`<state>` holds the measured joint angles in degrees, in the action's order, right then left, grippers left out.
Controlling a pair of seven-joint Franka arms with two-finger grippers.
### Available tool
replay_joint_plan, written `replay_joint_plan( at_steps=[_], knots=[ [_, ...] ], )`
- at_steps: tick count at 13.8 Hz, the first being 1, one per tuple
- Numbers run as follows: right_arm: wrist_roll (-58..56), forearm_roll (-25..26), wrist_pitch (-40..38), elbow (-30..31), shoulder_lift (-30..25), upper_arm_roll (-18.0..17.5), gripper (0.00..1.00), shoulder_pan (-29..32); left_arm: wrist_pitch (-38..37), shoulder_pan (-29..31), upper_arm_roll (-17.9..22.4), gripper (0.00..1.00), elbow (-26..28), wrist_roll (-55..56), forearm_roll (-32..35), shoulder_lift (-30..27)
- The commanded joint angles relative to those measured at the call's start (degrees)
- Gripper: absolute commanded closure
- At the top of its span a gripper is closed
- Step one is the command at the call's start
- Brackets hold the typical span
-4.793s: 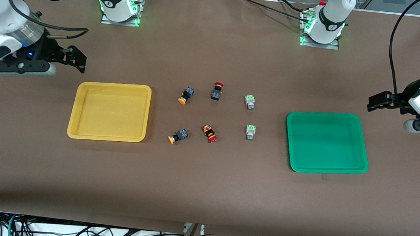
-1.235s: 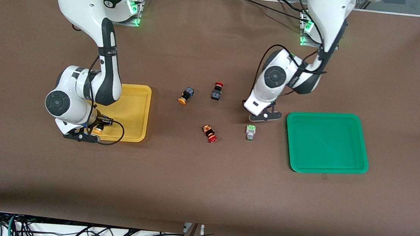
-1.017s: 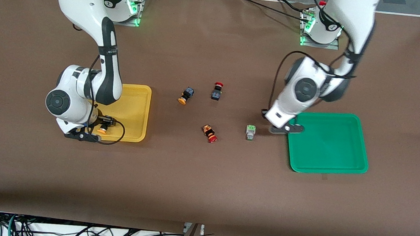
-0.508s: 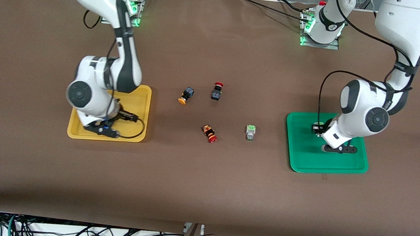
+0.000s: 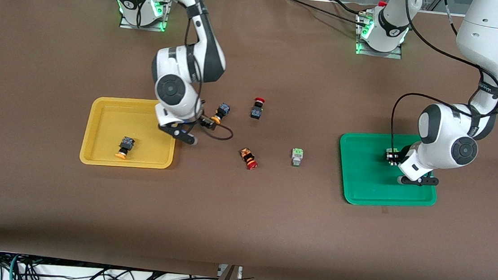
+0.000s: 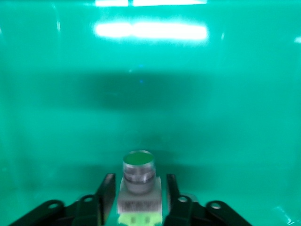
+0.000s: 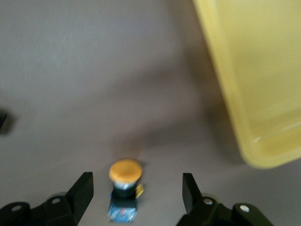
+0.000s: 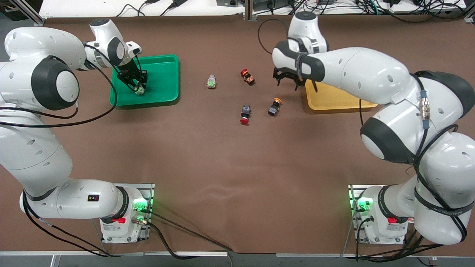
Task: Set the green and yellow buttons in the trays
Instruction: 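Open the left gripper in the green tray while the right gripper reaches another yellow button, then grasp the second yellow button with the right gripper while the left gripper grasps green button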
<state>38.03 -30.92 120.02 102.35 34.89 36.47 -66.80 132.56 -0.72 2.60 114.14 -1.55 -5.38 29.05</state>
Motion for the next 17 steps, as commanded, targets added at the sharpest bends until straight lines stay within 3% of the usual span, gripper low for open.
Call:
replay_joint_plan(
  at_steps=[1, 4, 8, 10, 12, 13, 15, 17],
  knots=[
    [3.88, -3.0, 5.2, 5.12, -1.67, 0.01, 0.15, -4.72, -2.73, 0.11, -1.1, 0.0, -4.0, 0.06, 0.29, -0.4],
    [5.3, -4.85, 13.99, 9.26, -0.45, -2.0, 0.15, -7.82, -3.01, -0.95, -5.22, 0.0, -7.17, 0.15, -0.51, -0.4],
    [5.3, -4.85, 16.92, 11.47, 0.35, -3.59, 0.18, -7.9, -2.22, -1.82, -11.99, 0.0, -13.4, 1.19, -5.69, 4.33],
    [4.86, -4.85, 16.83, 11.65, 0.26, -3.51, 0.4, -7.82, -0.47, -5.23, -12.36, 0.0, -16.66, 4.52, -5.69, 7.23],
    [4.68, -4.85, 16.57, 11.47, -0.09, -3.25, 0.89, -7.82, 1.64, -9.02, -12.27, 0.0, -18.42, 9.09, -5.26, 9.17],
    [4.33, -4.85, 16.39, 11.38, -0.26, -2.98, 1.0, -7.82, 3.13, -9.9, -12.27, 0.0, -18.52, 10.15, -5.25, 9.96],
    [2.15, -4.59, 14.74, 11.12, -1.75, -0.27, 1.0, -7.82, 4.81, -11.4, -12.27, 0.0, -18.43, 11.22, -5.17, 10.41],
    [-5.03, -3.98, 6.41, 9.2, -3.6, 6.12, 1.0, -7.82, 4.99, -13.16, -12.27, 0.0, -18.43, 12.27, -5.17, 10.5]
  ],
)
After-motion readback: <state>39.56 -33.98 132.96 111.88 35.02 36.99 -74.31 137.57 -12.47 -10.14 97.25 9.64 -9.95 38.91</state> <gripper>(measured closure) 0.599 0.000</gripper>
